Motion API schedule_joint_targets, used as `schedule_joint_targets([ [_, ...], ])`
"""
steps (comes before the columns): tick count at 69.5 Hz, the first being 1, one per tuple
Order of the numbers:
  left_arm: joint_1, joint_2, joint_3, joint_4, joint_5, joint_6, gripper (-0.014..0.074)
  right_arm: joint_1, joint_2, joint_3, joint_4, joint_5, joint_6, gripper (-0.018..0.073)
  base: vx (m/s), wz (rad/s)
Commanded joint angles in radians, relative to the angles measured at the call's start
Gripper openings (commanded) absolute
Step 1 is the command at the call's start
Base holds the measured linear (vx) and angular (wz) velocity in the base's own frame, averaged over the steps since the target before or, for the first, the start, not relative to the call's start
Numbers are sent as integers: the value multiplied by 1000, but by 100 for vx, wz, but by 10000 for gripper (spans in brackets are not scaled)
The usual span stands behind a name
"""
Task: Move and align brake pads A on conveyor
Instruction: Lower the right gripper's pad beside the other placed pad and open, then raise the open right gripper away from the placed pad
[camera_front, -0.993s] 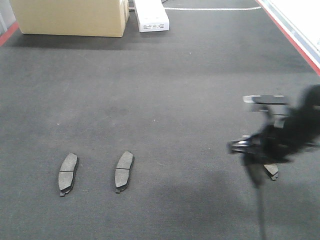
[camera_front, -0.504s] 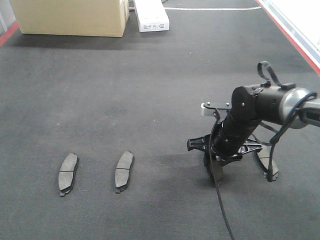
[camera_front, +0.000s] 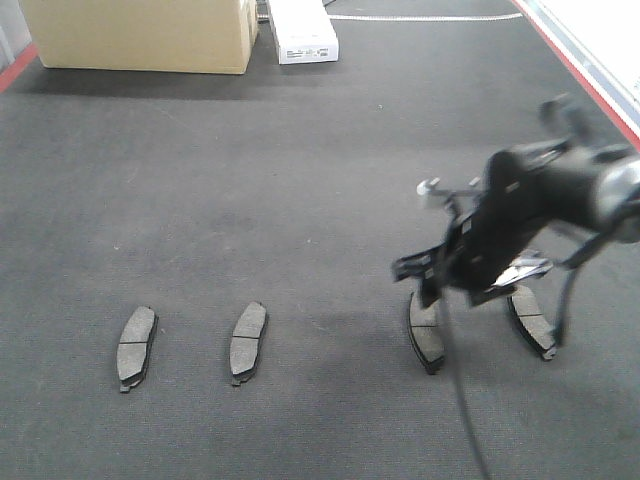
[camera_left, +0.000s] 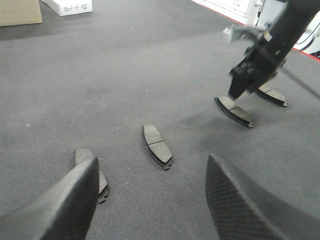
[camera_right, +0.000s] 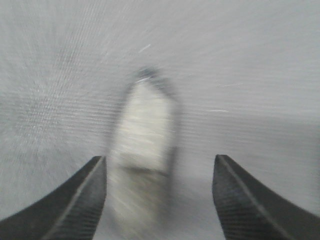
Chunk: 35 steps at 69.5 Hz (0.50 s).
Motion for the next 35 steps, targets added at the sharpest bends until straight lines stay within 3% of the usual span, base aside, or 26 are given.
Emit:
schedule_joint_targets([
  [1, -8, 13, -22, 0, -66, -2, 450, -46, -116, -30, -14, 14, -88, 460, 0, 0],
  [11, -8, 13, -22, 0, -66, -2, 450, -135, -258, -1, -8, 28, -153, 460, 0, 0],
  [22, -8, 13, -22, 0, -66, -2, 450, -230, -450, 124, -11, -70, -209, 455, 0, 0],
  [35, -8, 13, -22, 0, -67, -2, 450, -238, -718, 292, -13, -210, -230, 442, 0, 0],
])
